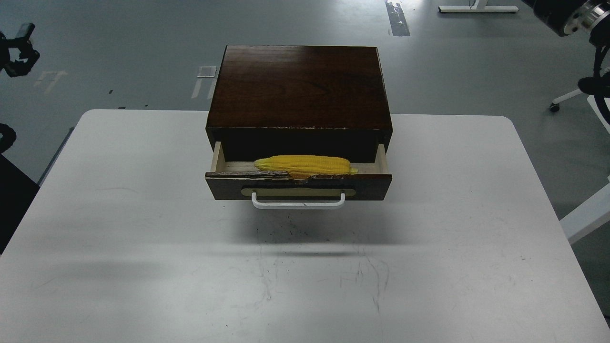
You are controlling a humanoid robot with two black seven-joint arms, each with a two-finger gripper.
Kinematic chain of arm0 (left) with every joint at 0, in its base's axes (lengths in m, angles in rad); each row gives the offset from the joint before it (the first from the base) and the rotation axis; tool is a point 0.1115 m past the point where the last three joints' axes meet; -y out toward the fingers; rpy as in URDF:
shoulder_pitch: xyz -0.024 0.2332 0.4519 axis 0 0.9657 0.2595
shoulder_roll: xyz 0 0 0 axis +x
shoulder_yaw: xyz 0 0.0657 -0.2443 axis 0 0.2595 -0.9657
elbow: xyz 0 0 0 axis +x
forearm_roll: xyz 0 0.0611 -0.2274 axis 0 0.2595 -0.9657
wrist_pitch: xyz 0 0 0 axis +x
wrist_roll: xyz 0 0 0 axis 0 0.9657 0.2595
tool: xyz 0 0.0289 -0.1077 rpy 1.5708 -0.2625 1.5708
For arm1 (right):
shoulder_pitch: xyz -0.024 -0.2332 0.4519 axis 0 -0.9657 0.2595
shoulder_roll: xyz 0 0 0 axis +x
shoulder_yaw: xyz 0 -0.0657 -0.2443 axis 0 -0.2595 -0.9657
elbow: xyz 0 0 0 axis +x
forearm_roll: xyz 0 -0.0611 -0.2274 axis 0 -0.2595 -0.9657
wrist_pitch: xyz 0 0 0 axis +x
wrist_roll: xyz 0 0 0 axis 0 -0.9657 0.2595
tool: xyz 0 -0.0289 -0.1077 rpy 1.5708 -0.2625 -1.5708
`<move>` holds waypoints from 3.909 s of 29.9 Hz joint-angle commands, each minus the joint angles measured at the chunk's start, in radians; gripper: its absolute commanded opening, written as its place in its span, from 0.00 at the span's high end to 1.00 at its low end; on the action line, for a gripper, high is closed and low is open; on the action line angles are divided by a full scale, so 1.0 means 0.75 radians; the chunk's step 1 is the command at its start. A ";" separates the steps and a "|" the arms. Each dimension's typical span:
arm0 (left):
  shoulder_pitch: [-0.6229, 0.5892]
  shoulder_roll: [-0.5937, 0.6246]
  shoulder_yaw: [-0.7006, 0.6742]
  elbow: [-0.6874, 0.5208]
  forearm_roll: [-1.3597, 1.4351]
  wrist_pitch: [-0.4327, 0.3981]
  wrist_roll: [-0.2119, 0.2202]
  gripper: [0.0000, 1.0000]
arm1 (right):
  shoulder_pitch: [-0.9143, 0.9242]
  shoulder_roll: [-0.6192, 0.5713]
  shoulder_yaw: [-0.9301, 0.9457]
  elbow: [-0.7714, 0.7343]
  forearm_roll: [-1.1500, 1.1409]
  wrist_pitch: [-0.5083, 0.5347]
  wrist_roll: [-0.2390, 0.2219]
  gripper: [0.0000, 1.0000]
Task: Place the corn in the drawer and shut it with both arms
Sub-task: 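Release the corn and withdraw the right arm away from the box, then bring the left hand over to the front of the open drawer, then push the drawer front with the left hand into the box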
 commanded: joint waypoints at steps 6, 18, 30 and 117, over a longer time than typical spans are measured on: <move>-0.252 0.057 0.000 -0.304 0.326 0.000 -0.003 0.35 | -0.263 -0.005 0.212 -0.038 0.285 0.013 0.002 0.00; -0.314 0.072 -0.005 -1.056 0.983 0.000 -0.095 1.00 | -0.335 -0.063 0.331 -0.095 0.303 0.084 0.002 0.00; -0.150 0.031 0.055 -1.668 1.812 0.000 -0.167 1.00 | -0.380 -0.061 0.355 -0.306 0.561 0.344 -0.002 0.00; -0.146 -0.260 0.548 -1.188 2.772 0.000 -0.122 1.00 | -0.789 0.181 0.640 -0.490 0.972 0.658 -0.002 0.00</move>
